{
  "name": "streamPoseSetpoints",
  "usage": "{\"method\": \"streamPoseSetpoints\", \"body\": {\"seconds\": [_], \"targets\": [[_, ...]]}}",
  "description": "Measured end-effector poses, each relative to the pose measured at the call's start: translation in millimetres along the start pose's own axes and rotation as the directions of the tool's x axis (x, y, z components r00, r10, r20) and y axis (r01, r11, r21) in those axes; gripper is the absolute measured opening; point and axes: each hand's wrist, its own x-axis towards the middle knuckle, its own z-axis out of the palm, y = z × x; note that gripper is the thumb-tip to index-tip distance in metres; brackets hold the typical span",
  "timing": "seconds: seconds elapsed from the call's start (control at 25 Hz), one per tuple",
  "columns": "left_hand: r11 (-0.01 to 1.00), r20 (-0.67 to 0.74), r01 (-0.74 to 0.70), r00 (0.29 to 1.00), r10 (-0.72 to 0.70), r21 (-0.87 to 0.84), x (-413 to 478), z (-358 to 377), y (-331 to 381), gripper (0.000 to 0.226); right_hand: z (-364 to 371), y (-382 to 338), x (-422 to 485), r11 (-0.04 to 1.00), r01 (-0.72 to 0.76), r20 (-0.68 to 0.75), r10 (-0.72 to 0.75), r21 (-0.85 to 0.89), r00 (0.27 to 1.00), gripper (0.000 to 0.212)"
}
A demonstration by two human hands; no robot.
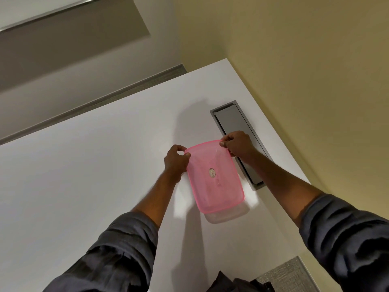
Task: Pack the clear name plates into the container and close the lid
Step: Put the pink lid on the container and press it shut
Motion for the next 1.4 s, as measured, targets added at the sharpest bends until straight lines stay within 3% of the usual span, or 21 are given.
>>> {"method": "streamPoseSetpoints", "body": {"seconds": [0.12, 0.24, 0.52, 0.96, 1.2, 1.4], "targets": [[0.999, 0.013, 0.029, 0.999, -0.029, 0.014, 2, 1, 5, 0.013, -3, -8, 5, 0.998, -0.063, 0.081, 0.063, -0.01, 0.995, 0.021], [0.995, 0.043, 0.097, 0.994, -0.096, -0.006, 6, -3, 11, 0.012, -1, -10, 9, 0.996, -0.088, 0.048, 0.088, -0.017, 0.995, 0.033], [0.986, 0.098, 0.158, 0.983, -0.153, -0.049, 17, -6, 11, 0.016, -3, -12, 11, 0.994, -0.113, 0.041, 0.113, 0.002, 0.993, 0.036], [0.991, 0.022, 0.121, 0.993, -0.12, -0.056, 13, -1, 5, 0.014, 2, -14, 19, 0.977, -0.205, -0.002, 0.206, 0.065, 0.979, 0.033], [0.987, -0.004, 0.129, 0.991, -0.13, -0.096, 8, -2, 2, 0.01, 6, -7, 14, 0.987, -0.14, -0.019, 0.142, 0.083, 0.99, 0.029], [0.966, 0.041, 0.183, 0.983, -0.178, -0.183, -24, -2, -33, 0.033, 9, 13, -11, 0.995, -0.08, -0.094, 0.085, 0.059, 0.992, 0.043]]}}
